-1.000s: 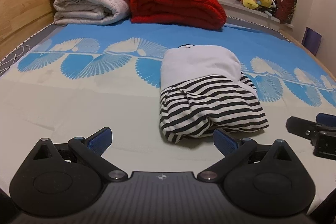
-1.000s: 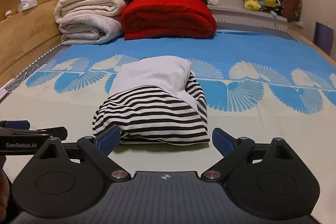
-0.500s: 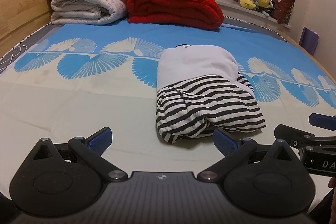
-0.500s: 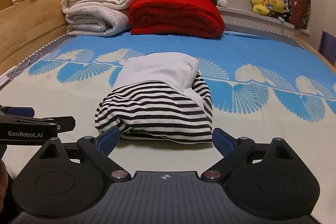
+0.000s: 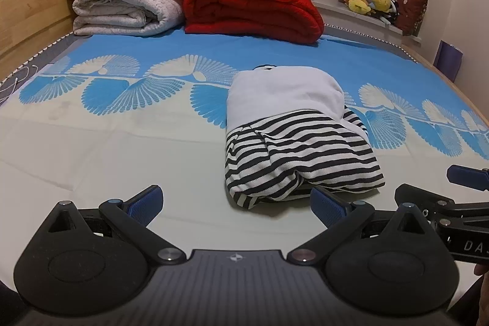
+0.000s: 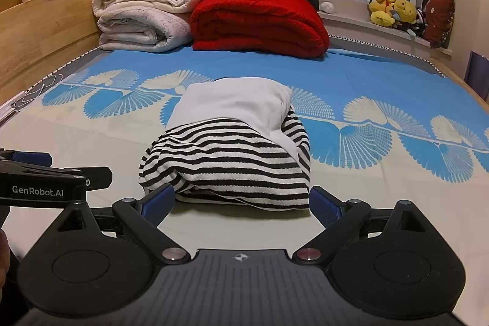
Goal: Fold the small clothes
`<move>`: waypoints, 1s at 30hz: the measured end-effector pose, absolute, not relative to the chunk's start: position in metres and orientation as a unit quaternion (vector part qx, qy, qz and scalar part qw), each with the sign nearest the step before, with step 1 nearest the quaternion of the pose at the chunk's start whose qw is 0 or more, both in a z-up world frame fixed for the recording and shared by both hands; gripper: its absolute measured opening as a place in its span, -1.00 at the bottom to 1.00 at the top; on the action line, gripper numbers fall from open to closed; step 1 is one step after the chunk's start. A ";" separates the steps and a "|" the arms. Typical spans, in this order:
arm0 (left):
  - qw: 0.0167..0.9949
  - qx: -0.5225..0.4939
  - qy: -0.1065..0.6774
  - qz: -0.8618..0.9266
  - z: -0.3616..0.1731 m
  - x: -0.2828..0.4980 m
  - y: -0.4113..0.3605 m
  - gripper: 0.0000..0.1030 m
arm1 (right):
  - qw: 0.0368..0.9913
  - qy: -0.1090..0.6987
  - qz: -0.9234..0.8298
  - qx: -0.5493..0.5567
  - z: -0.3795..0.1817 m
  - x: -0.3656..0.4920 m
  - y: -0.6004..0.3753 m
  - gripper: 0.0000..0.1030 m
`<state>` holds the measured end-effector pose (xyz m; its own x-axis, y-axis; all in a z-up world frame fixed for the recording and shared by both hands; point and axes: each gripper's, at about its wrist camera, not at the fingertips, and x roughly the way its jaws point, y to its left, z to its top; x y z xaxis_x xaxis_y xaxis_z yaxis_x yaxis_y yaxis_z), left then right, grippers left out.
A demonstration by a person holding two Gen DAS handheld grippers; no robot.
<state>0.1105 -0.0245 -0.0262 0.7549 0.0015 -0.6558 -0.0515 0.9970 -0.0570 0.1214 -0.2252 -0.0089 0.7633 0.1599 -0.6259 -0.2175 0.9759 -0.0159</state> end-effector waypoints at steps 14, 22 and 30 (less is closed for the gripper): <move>0.937 -0.036 0.348 0.014 -0.025 0.111 -0.025 0.99 | 0.938 0.326 0.104 -0.049 -0.007 0.121 -0.225 0.85; 0.937 -0.035 0.348 0.014 -0.025 0.111 -0.025 0.99 | 0.939 0.325 0.104 -0.049 -0.007 0.120 -0.224 0.85; 0.937 -0.035 0.348 0.012 -0.025 0.111 -0.025 0.99 | 0.939 0.325 0.104 -0.049 -0.007 0.121 -0.224 0.85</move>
<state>0.1106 -0.0252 -0.0250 0.7582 -0.0018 -0.6520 -0.0464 0.9973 -0.0567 0.1207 -0.2236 -0.0068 0.7669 0.1636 -0.6206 -0.2277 0.9734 -0.0248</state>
